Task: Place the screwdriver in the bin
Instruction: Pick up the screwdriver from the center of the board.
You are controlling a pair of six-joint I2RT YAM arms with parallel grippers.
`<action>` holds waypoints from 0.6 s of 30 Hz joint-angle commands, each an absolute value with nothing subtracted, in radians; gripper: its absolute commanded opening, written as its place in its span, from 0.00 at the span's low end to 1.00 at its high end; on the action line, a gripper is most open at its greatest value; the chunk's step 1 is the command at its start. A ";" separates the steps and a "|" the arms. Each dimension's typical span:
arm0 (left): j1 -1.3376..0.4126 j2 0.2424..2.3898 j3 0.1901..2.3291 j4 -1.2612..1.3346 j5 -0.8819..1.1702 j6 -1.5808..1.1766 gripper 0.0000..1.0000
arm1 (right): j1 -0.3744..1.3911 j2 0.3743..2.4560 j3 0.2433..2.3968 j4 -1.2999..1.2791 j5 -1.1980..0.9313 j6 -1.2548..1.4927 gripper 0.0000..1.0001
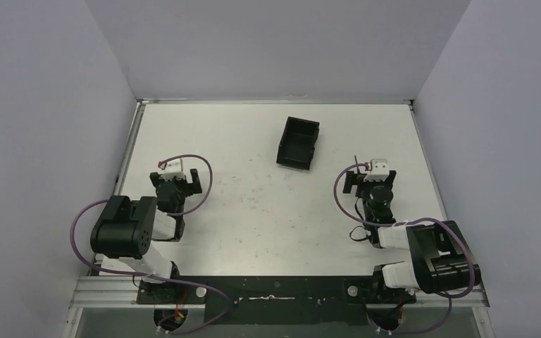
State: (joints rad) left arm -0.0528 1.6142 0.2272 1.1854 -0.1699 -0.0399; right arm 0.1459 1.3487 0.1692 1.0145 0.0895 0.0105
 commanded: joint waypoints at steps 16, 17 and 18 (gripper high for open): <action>-0.053 1.610 0.252 1.213 -0.156 -0.037 0.97 | 0.154 1.339 0.178 1.063 0.100 0.013 1.00; -0.054 1.610 0.252 1.213 -0.155 -0.037 0.97 | 0.154 1.338 0.179 1.061 0.100 0.013 1.00; -0.054 1.609 0.252 1.213 -0.155 -0.037 0.97 | 0.154 1.339 0.179 1.062 0.100 0.011 1.00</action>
State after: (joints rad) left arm -0.0532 1.6142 0.2272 1.1854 -0.1703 -0.0402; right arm 0.1459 1.3537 0.1730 1.0084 0.0902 0.0105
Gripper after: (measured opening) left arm 0.971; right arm 0.999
